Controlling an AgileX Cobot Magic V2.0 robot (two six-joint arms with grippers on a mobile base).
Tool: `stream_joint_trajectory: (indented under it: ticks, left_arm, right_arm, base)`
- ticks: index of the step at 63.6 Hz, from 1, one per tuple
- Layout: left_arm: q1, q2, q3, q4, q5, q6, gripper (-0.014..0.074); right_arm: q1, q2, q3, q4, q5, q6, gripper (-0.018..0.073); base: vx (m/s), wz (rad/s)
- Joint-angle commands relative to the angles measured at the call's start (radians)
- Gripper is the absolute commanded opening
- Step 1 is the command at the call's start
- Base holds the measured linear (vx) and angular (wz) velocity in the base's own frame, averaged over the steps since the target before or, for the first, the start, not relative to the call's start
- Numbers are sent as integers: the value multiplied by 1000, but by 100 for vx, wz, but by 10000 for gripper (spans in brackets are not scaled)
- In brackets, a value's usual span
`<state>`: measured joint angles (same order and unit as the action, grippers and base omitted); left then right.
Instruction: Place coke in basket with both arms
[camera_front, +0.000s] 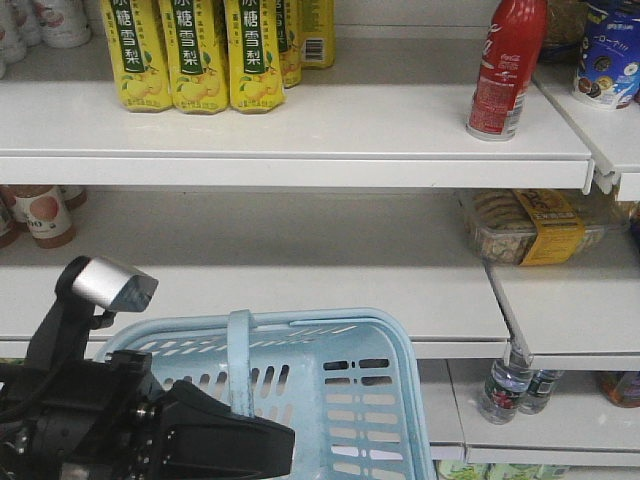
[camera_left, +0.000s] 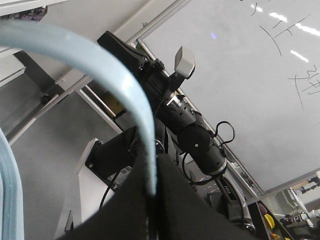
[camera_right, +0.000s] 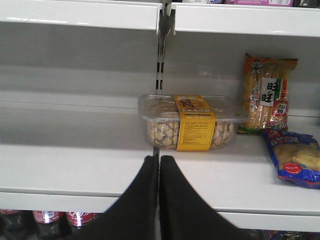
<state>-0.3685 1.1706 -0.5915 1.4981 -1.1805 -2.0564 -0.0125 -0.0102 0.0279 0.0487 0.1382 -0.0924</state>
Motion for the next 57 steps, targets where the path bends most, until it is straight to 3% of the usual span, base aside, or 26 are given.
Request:
stream_joint_trajectory:
  ticks: [1,57]
  left_arm:
    - [-3,-22,-25,-83,-65,6,-6]
    - [-3,-22,-25,-83,-65,6,-6]
  right_arm:
    - [-6,-19,11,-7,-74,-5,-5]
    - [-6,-19,11,-7,-74,-5,-5]
  base:
    - [6,-6]
    - [3,-1]
